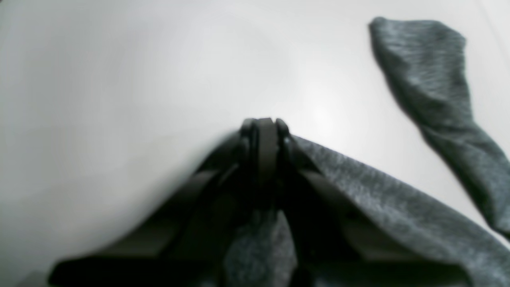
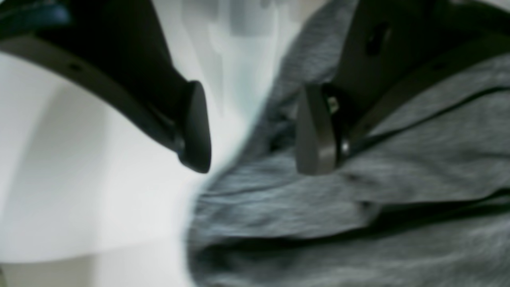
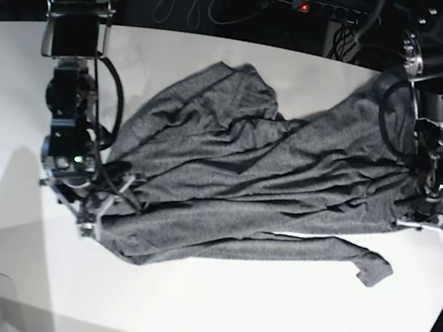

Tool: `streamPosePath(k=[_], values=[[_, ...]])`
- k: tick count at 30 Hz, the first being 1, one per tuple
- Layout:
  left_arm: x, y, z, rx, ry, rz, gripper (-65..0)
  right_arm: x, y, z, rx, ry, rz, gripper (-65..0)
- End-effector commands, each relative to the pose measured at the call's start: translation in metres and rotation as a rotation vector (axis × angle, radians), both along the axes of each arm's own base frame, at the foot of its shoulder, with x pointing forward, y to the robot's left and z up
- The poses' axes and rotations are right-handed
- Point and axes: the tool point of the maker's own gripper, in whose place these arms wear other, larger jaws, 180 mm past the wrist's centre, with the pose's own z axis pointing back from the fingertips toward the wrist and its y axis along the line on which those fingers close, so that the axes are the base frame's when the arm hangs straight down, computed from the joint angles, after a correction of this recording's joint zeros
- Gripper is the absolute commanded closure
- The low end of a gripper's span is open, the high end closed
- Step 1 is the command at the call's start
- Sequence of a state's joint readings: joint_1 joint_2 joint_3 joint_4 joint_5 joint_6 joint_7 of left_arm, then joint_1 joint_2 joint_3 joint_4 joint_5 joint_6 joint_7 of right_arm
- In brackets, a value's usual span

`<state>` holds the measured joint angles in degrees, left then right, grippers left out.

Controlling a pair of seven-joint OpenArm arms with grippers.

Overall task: Layout the t-shirt on the table in an organized manner, then fold the t-shirt properly
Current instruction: 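Lift and pull the shirt with both grippers to spread it flat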

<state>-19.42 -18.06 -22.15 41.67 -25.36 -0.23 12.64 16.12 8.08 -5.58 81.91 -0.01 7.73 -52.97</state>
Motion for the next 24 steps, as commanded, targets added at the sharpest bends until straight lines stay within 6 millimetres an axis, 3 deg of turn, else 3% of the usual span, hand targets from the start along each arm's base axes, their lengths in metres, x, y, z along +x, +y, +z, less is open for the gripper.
streamPosePath(k=[1, 9, 16, 19, 23, 24], values=[[0.009, 0.01, 0.016, 0.02, -0.026, -0.001, -0.2, 0.012, 0.001, 0.017, -0.008, -0.055, 0.014, -34.9], [0.023, 0.018, 0.037, 0.04, -0.064, 0.002, -0.2, 0.01, 0.008, -0.008, -0.008, 0.0, 0.034, -34.8], [0.041, 0.011, 0.075, 0.073, -0.161, -0.026, -0.2, 0.016, 0.01, -0.008, 0.003, -0.052, 0.044, -33.2], [0.046, 0.01, 0.088, 0.086, -0.19, -0.033, -0.2, 0.021, 0.009, -0.003, 0.002, -0.08, 0.05, -23.2], [0.063, 0.005, 0.107, 0.103, -0.221, -0.06, -0.2, 0.025, 0.001, 0.002, -0.012, -0.111, 0.051, -1.6], [0.067, 0.0, 0.109, 0.108, -0.223, -0.075, -0.2, 0.026, -0.002, 0.003, -0.019, -0.111, 0.049, 0.0]])
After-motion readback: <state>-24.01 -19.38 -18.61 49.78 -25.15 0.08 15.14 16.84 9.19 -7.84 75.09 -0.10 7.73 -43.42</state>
